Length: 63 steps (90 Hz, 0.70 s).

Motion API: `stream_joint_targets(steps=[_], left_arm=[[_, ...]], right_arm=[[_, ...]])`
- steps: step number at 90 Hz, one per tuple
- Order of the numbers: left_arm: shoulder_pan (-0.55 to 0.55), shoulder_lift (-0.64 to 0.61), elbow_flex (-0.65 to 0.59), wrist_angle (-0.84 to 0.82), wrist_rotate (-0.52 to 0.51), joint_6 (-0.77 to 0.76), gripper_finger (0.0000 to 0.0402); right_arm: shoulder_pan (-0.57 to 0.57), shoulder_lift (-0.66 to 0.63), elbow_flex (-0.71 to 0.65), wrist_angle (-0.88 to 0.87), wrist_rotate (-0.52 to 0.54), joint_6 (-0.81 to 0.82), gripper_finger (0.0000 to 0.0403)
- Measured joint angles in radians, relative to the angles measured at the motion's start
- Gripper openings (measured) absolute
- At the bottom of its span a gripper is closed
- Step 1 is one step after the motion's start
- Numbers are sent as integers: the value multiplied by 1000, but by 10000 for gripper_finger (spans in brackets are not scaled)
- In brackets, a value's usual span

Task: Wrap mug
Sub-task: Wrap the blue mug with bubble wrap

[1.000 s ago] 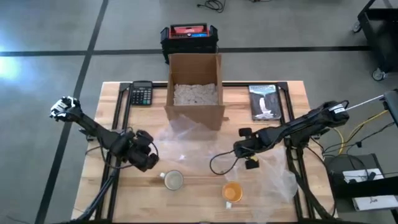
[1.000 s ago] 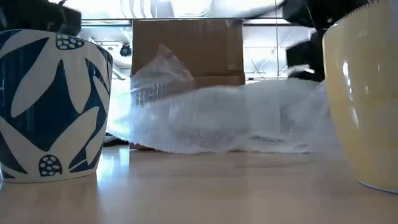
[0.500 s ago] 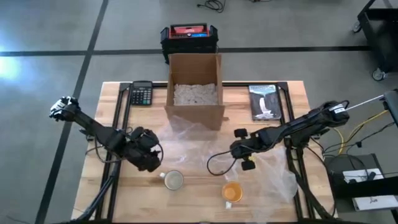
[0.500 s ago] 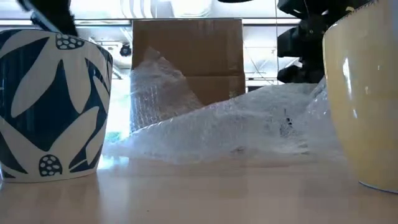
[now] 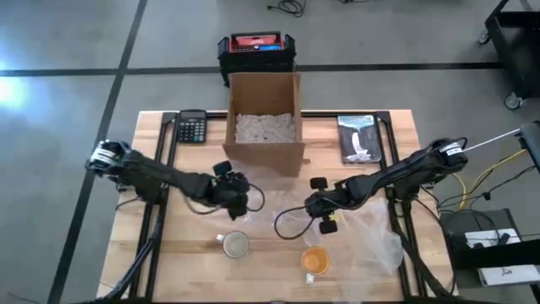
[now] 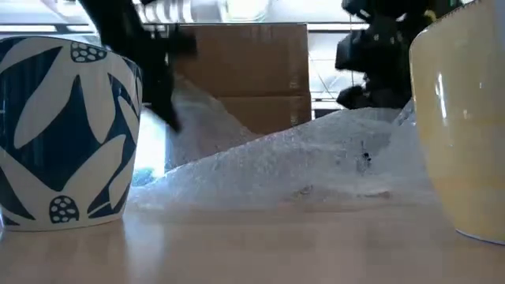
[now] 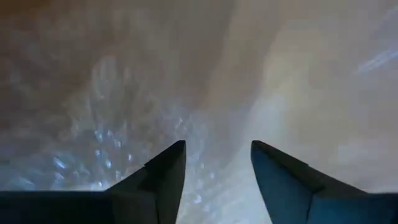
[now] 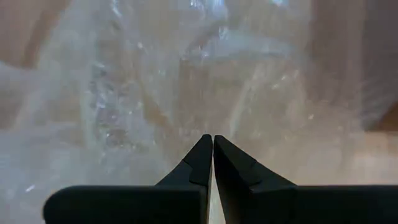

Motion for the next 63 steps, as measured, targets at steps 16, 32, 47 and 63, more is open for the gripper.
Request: stream_joint_targets(steps=[16, 32, 47, 63], left_arm=[[-47, 52, -15, -144, 92, -204, 109], [-178, 6, -105, -161, 181, -477, 75], [-303, -62, -184, -157, 207, -678, 57], [-349, -185, -224, -151, 185, -781, 55]], right_arm=[[2, 73, -1, -24, 0, -2, 0], [0, 78, 0, -28, 11, -81, 0], [-1, 44, 41, -34, 28, -158, 0], [-3, 23, 135, -39, 27, -150, 0]])
